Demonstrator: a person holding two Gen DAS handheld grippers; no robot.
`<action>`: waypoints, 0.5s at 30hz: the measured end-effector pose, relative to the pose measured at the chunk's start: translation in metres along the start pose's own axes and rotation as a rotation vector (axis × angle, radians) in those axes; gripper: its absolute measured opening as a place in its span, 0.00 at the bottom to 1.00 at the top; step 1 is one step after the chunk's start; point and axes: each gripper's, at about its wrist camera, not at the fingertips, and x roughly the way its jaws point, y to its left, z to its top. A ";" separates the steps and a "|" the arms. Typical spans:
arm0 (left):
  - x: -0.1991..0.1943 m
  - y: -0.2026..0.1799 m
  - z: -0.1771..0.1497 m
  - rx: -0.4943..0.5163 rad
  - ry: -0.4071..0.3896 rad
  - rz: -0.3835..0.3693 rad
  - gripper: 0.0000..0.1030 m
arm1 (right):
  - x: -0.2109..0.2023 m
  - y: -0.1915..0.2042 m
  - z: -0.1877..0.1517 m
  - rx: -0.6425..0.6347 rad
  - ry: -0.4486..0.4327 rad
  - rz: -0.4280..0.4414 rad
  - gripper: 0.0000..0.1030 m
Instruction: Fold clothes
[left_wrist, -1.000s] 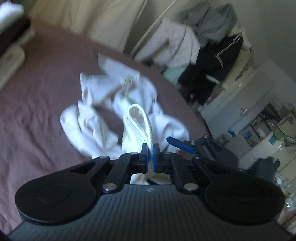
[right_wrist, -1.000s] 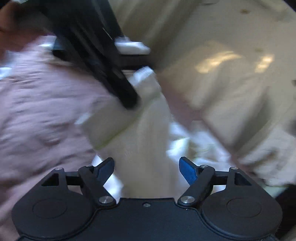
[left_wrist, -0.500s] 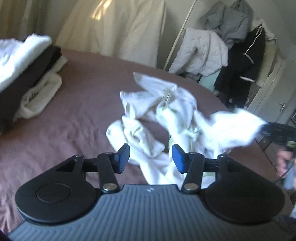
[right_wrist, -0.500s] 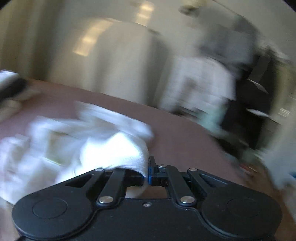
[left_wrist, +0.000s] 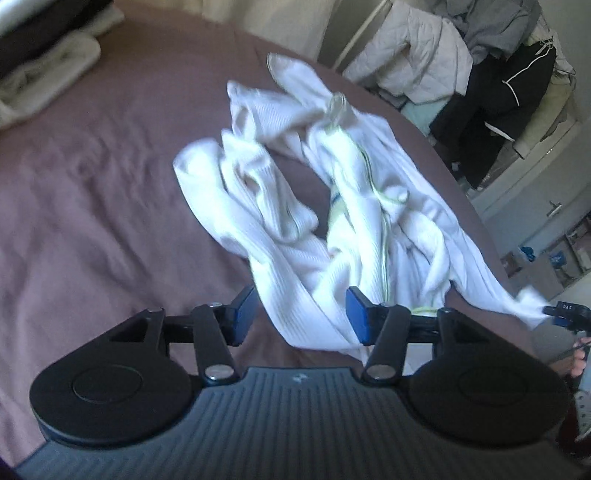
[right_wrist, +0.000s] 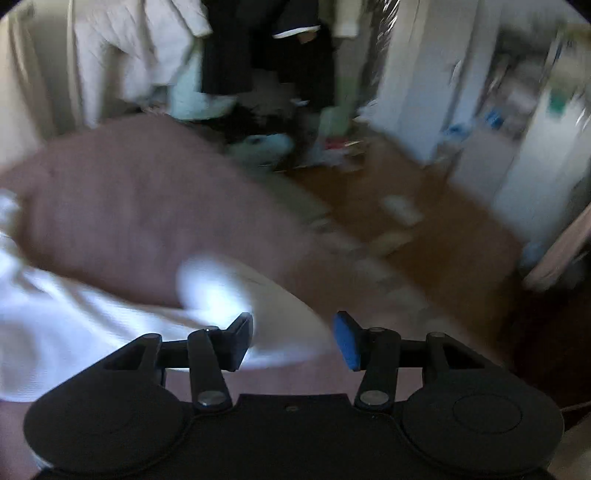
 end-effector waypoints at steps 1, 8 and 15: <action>0.005 0.000 -0.001 -0.006 0.011 -0.004 0.54 | -0.002 0.001 -0.004 0.034 0.012 0.062 0.53; 0.046 0.020 -0.001 -0.204 0.042 -0.068 0.64 | 0.000 0.089 -0.029 0.100 0.231 0.700 0.56; 0.072 0.010 -0.001 -0.292 0.078 -0.135 0.08 | 0.026 0.166 -0.071 0.156 0.327 0.818 0.58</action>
